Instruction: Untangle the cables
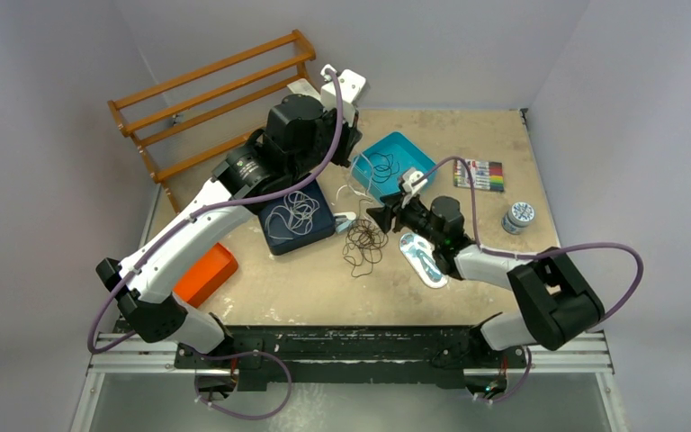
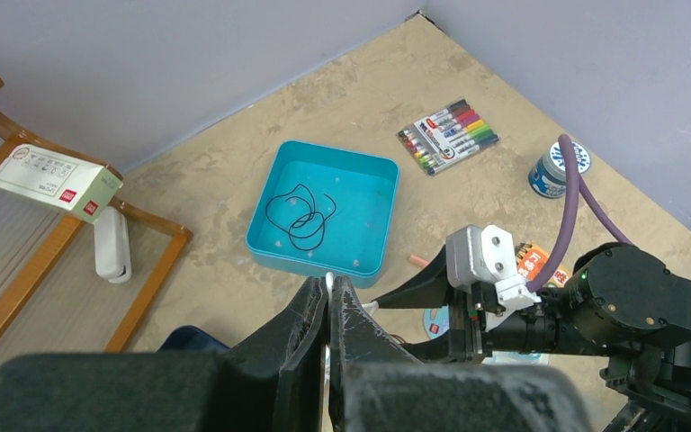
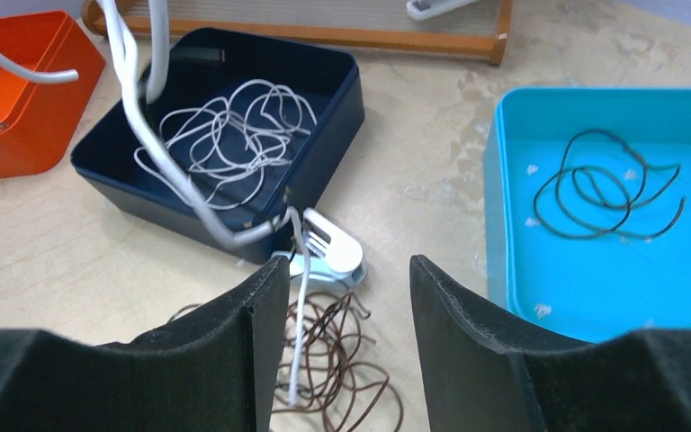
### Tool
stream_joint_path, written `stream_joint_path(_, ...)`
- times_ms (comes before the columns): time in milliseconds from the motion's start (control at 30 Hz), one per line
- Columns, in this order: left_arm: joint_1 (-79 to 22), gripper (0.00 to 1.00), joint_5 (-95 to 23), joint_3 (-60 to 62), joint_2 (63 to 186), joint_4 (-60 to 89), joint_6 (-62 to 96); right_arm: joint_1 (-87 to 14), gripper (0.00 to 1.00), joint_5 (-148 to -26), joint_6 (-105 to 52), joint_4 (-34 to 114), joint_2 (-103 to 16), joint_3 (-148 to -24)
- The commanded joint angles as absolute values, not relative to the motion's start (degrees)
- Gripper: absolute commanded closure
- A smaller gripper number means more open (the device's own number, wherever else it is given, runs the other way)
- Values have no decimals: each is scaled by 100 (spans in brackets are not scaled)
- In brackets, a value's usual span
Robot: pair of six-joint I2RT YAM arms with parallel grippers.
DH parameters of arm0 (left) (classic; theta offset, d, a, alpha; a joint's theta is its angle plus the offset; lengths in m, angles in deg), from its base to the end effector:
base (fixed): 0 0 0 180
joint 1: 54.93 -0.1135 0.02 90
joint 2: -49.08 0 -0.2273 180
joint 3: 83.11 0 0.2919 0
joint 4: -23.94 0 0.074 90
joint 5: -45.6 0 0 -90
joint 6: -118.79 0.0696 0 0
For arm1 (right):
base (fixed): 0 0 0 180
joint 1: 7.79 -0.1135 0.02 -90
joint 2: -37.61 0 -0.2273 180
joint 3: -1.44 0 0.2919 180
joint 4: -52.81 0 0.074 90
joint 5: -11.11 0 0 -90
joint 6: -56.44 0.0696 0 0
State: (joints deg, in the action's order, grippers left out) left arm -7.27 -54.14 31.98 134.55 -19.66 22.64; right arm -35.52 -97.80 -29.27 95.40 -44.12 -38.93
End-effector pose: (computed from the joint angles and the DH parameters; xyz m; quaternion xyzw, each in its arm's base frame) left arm 0.2742 -0.2834 0.4499 0.2293 0.7526 -0.2180 0.5774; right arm 0.2960 0.1811 0.1486 -0.2551 0.6517 0.3049 0.6459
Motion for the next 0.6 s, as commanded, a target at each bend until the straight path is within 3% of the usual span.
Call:
stream_joint_path(0, -747, 100, -5552, 3272, 13205, -1616, 2372, -3542, 46, -9647, -2550, 10130, -4125, -3601)
stream_joint_path(167, -747, 100, -5570, 3252, 13235, -1631, 2367, -3549, 47, -9918, -2267, 10213, -3787, -3477)
stream_joint_path(567, -747, 100, -5464, 3082, 13249, -1604, 2321, -3548, 36, -9839, -2561, 9563, -2426, -4075)
